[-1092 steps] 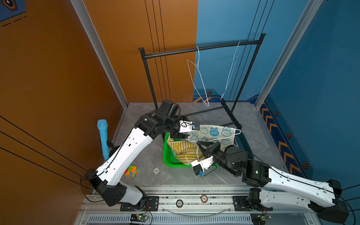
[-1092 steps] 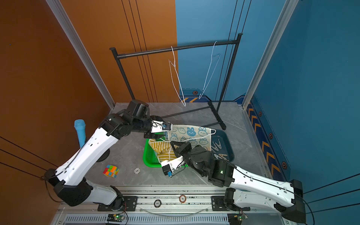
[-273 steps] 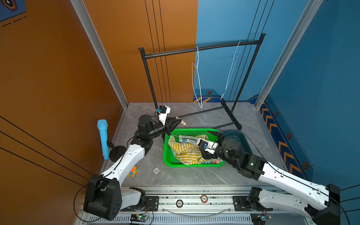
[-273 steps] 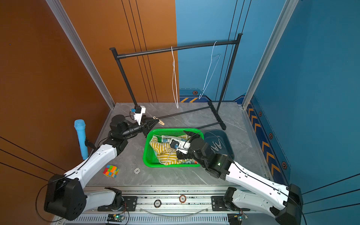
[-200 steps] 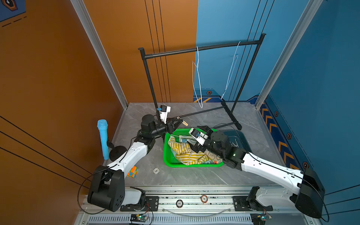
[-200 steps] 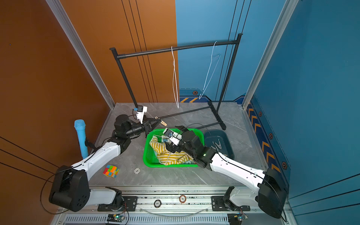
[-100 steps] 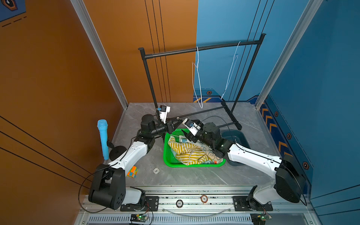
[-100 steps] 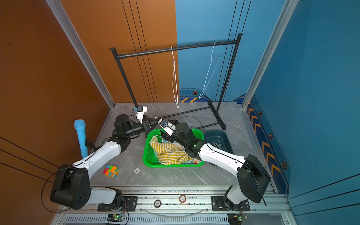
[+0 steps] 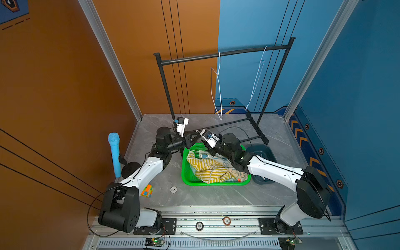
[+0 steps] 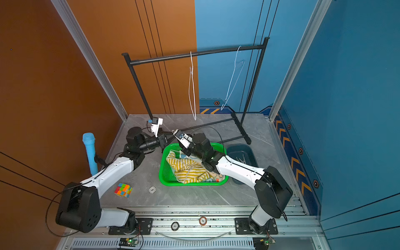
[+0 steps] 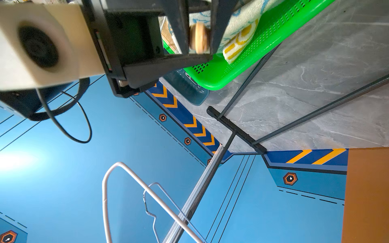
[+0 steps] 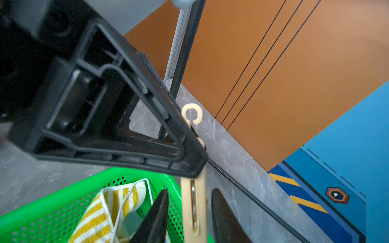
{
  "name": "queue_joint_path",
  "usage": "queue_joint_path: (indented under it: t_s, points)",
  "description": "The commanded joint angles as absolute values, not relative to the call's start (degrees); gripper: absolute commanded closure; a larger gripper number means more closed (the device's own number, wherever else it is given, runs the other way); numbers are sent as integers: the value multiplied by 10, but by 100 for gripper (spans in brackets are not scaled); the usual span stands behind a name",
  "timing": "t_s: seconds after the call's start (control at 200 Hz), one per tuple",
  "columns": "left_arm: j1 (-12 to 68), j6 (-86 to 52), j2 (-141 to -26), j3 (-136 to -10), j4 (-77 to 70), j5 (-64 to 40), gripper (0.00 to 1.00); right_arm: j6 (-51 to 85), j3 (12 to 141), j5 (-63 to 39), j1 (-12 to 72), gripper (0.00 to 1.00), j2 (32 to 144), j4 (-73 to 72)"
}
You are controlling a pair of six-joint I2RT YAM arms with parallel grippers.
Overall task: Remove the clothespins securing towels to the hanger
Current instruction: Place the clothespin in the storage box.
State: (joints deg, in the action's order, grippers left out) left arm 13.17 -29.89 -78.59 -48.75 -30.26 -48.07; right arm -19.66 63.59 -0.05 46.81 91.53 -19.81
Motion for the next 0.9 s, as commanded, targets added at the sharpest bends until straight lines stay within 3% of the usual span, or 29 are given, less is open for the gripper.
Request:
queue_joint_path:
  t_s: [0.0,0.355,0.551,0.726,0.896]
  points:
    - [130,-296,-788,-483,-314,-498,100,-189,658,-11,464,70,923,-213]
    - [130,-296,-791,-484,-314,-500,100,-184,660,-18,463,90,922,-213]
    - [127,-287,-788,-481,-314,-493,78,-183,654,-15,466,93,913,-206]
    - [123,-269,-778,-478,-314,-488,49,-183,644,-6,468,94,899,-195]
    - [119,-241,-756,-466,-314,-462,37,-181,630,9,471,95,881,-180]
